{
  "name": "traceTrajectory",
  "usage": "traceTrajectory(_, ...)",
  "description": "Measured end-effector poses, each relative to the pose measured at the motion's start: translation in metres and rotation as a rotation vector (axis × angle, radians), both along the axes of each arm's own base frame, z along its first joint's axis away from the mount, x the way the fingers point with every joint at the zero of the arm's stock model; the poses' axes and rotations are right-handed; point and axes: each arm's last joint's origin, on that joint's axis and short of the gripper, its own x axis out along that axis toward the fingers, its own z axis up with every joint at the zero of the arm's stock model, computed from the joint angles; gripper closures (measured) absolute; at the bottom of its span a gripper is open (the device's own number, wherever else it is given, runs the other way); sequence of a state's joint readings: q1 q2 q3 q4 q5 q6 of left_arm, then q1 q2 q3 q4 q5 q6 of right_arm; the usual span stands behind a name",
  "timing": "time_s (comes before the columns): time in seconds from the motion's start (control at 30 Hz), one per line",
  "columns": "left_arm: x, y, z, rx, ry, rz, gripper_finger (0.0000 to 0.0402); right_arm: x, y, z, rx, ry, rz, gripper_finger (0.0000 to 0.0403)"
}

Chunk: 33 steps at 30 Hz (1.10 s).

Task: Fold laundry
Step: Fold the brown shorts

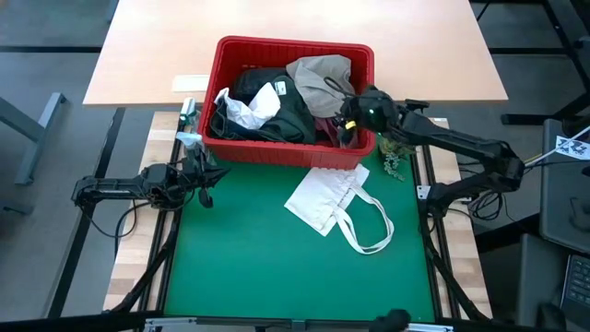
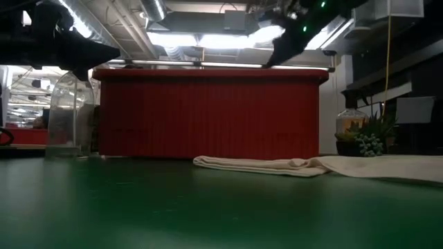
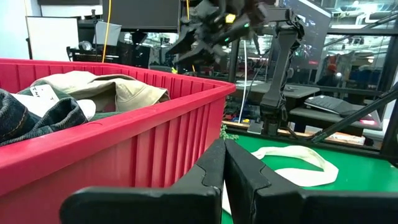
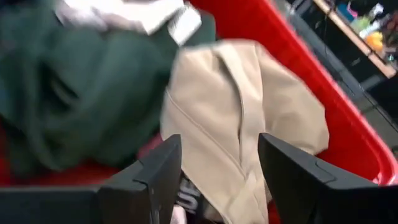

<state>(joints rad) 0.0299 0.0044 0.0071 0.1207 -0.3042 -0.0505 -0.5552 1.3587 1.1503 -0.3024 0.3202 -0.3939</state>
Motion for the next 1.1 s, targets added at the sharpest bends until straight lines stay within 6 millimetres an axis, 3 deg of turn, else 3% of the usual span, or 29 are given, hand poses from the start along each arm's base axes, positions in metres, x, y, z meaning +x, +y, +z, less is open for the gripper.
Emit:
traceTrajectory(0.27,0.000,0.000,0.000,0.000,0.000,0.000,0.0398,-0.006,-0.028,-0.030,0.061,0.183,-0.051,0.0189)
traceTrajectory(0.5,0.000,0.000,0.000,0.000,0.000,-0.001,0.0398,-0.008,-0.029,-0.041,0.085,0.305,-0.016,0.0189)
traceTrajectory(0.8,0.000,0.000,0.000,0.000,0.000,-0.002,0.0398,-0.007,-0.030,-0.043,0.074,0.335,0.003,0.0189)
traceTrajectory(1.1,0.000,0.000,0.000,0.001,0.000,-0.003,0.0398,0.009,-0.046,-0.064,0.013,0.389,-0.075,0.0189)
